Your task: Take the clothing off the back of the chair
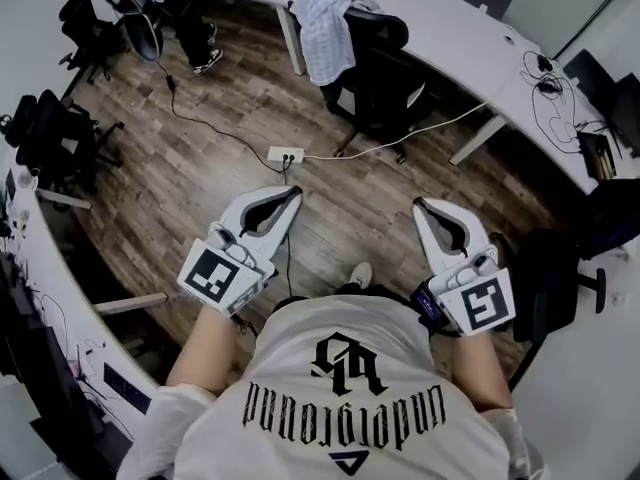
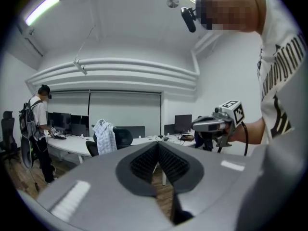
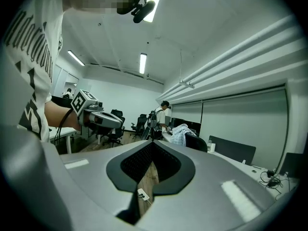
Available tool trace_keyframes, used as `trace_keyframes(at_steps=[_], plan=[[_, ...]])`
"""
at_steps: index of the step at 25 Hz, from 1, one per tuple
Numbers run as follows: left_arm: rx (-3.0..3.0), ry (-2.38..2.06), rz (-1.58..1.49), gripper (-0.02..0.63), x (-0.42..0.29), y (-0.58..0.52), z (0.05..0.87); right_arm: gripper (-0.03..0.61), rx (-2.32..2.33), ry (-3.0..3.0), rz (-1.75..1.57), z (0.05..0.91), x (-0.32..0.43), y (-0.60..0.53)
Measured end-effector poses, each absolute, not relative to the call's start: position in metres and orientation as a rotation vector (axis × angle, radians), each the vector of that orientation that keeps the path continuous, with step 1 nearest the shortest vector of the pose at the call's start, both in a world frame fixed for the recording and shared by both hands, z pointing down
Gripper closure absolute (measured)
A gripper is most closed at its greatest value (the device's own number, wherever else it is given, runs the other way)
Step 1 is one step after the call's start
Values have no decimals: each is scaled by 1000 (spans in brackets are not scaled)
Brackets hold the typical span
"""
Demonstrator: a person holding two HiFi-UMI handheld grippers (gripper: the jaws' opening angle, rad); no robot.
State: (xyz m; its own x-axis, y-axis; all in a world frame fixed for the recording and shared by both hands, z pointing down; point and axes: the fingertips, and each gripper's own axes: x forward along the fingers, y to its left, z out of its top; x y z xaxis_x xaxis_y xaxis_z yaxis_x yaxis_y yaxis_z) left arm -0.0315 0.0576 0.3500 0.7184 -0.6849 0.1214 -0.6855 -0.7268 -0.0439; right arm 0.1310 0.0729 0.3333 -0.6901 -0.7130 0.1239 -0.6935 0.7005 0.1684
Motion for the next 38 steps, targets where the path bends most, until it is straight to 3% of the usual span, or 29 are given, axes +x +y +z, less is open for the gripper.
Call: trace_keyframes(at_steps=[20, 38], plan=[[2849, -1195, 129, 563, -15, -48, 358, 574, 1063, -2708, -160, 338, 150, -24], [2969, -1106, 104, 563, -88, -203, 331, 574, 1138, -2659, -282, 305, 69, -177]])
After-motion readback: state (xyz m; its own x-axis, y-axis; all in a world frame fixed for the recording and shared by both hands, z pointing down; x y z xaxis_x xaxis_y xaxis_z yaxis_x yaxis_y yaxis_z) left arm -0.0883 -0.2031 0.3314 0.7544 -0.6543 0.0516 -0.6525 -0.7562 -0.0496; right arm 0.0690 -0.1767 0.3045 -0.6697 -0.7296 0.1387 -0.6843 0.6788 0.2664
